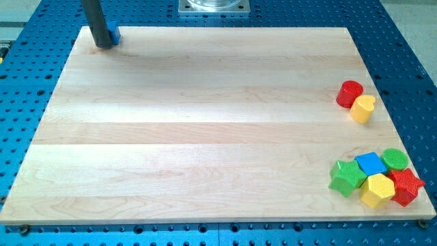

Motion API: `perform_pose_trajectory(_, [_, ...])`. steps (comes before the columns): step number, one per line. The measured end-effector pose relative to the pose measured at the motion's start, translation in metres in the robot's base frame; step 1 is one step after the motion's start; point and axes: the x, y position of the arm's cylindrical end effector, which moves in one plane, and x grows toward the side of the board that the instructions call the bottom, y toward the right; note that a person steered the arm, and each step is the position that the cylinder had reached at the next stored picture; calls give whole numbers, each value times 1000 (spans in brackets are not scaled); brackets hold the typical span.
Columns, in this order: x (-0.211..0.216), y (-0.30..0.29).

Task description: Place the triangle into the green star

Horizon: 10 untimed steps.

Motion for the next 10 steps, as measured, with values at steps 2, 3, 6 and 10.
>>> perform_pose_trajectory(2, [-48,-40])
perform_pose_trajectory(3, [-53,-39])
perform_pose_trajectory(6, [-52,12])
perform_pose_trajectory(10, [78,14])
